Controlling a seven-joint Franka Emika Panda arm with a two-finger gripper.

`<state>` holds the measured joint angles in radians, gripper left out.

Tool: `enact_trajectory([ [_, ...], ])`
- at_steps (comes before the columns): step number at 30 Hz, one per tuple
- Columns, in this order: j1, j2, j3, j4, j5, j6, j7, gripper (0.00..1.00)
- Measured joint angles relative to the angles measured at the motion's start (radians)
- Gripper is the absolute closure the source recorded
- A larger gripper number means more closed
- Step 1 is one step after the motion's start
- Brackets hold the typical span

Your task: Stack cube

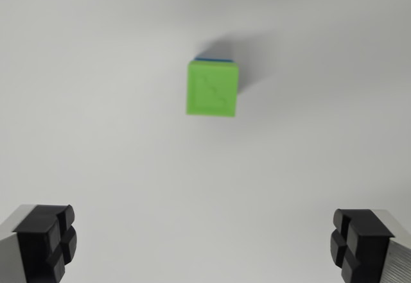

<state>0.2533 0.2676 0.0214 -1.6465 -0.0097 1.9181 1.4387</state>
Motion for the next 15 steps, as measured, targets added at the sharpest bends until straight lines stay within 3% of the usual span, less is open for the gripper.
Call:
enact_trajectory([
  [15, 0.0, -0.003, 0.0, 0.02, 0.0, -0.023, 0.0, 0.0],
])
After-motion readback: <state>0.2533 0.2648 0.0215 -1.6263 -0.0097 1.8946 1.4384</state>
